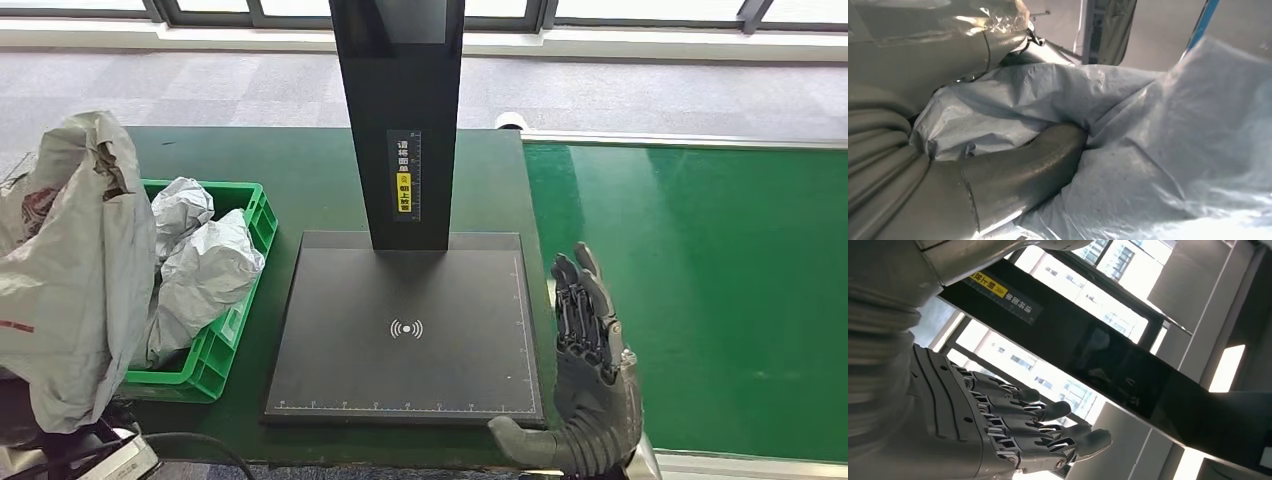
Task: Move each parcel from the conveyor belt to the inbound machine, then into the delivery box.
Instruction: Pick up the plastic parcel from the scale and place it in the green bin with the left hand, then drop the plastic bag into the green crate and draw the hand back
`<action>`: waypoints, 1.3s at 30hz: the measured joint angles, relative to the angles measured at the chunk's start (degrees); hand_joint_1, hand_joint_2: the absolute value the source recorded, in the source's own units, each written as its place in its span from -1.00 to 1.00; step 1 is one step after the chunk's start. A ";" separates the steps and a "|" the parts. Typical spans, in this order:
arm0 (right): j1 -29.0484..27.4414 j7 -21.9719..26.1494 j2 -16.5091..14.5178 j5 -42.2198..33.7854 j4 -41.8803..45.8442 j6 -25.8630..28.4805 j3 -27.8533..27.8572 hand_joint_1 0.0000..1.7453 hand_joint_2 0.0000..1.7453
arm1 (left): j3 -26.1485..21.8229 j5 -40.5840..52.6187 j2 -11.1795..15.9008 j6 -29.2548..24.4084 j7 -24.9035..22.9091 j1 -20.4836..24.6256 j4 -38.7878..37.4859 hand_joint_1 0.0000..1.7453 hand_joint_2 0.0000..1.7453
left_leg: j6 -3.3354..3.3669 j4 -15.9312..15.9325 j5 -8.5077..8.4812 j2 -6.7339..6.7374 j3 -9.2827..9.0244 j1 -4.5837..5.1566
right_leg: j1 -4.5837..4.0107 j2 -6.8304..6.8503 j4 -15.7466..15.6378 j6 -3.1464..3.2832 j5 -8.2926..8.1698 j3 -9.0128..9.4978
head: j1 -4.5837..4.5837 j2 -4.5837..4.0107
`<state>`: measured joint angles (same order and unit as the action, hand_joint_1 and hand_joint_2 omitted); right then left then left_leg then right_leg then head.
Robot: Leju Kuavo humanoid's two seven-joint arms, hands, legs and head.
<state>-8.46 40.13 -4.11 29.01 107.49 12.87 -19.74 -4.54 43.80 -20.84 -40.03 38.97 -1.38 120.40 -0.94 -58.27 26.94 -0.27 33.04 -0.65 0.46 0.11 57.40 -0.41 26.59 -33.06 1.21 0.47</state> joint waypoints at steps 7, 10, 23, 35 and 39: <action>-0.46 0.02 -0.65 1.54 0.04 -1.44 -0.04 -1.00 1.00 | -4.61 8.19 0.11 0.20 -8.91 4.63 -20.67 1.00 1.00 | -0.09 0.00 -0.09 0.12 0.02 -0.03 | -0.05 -0.10 0.03 0.12 -0.17 -0.03 | 0.00 -0.01; -0.52 0.02 -0.79 1.57 0.04 -1.79 -0.04 -1.00 1.00 | -5.72 10.11 0.22 0.16 -10.80 6.19 -25.77 1.00 1.00 | -0.09 0.00 -0.10 0.13 0.03 -0.02 | -0.02 -0.12 0.03 0.11 -0.17 -0.04 | 0.00 0.00; -1.30 0.02 -1.65 2.72 0.12 -4.37 -0.04 -1.00 1.00 | -6.30 24.36 5.36 4.13 -32.35 14.47 -50.74 1.00 1.00 | -0.09 0.00 -0.10 0.15 0.03 -0.03 | -0.03 -0.14 0.04 0.11 -0.17 -0.07 | 0.00 0.00; -1.66 0.00 -2.79 3.23 0.13 -4.96 -0.04 -1.00 1.00 | -6.33 22.75 6.43 2.81 -31.89 16.65 -55.57 -1.00 -0.50 | -0.28 0.01 -0.23 0.14 0.02 -0.04 | -0.17 -0.11 0.08 0.24 -0.25 -0.06 | -0.01 -0.01; -1.65 0.00 -2.79 2.59 0.13 -4.63 -0.04 -1.00 1.00 | -6.55 17.82 6.46 0.46 -28.92 16.17 -55.07 -1.00 -1.00 | -0.32 0.01 -0.26 0.14 0.04 -0.06 | -0.20 -0.12 0.12 0.27 -0.27 -0.08 | 0.00 0.00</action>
<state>-10.12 40.13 -6.91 31.61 107.62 8.23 -19.78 -11.09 61.63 -14.37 -39.57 10.05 14.79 65.33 -1.26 -58.25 26.68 -0.13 33.08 -0.71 0.26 -0.01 57.52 -0.14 26.32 -33.14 1.20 0.47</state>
